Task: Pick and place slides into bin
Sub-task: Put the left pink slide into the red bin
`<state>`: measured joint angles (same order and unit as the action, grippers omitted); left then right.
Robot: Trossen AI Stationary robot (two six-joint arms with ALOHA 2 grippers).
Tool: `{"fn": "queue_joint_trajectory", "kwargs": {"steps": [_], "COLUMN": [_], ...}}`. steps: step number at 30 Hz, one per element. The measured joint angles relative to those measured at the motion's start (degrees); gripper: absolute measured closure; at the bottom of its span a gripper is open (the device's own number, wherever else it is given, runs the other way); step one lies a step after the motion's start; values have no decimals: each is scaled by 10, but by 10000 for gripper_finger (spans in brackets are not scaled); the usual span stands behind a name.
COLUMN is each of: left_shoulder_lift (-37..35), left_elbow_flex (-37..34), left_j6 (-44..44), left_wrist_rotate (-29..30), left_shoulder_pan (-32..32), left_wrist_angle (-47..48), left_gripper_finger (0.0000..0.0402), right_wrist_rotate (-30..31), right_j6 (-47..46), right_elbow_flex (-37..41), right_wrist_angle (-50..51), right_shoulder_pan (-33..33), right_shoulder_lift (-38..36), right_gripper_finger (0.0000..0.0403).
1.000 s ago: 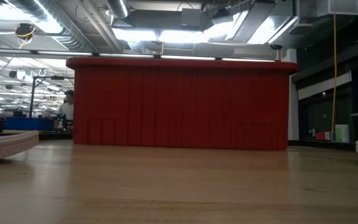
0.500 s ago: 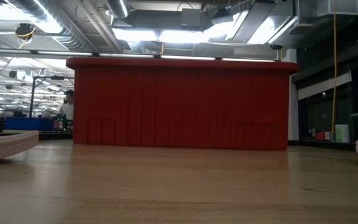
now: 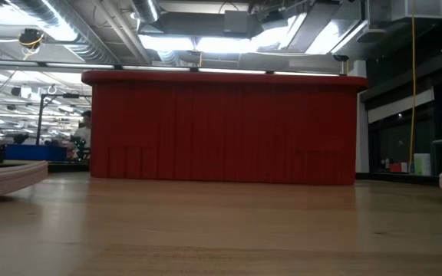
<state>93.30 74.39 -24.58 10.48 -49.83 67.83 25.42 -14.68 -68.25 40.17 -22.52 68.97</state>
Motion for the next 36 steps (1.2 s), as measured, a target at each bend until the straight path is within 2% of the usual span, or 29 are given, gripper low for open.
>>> {"fn": "queue_joint_trajectory", "kwargs": {"steps": [7,13,26,36], "left_shoulder_lift": [36,67,135,166], "left_elbow_flex": [0,0,0,0], "left_j6": [-1,-38,-56,-141], "left_wrist_rotate": [4,60,65,121], "left_shoulder_pan": [-30,-47,-57,-57], "left_wrist_angle": [11,29,31,43], "left_gripper_finger": [274,274,274,274], "right_wrist_rotate": [0,2,1,1], "right_j6": [5,17,17,17], "right_elbow_flex": [0,0,0,0], "right_wrist_angle": [0,0,0,0], "right_shoulder_pan": [2,3,3,3], "right_shoulder_lift": [0,0,0,0], "right_gripper_finger": [387,387,386,386]}}
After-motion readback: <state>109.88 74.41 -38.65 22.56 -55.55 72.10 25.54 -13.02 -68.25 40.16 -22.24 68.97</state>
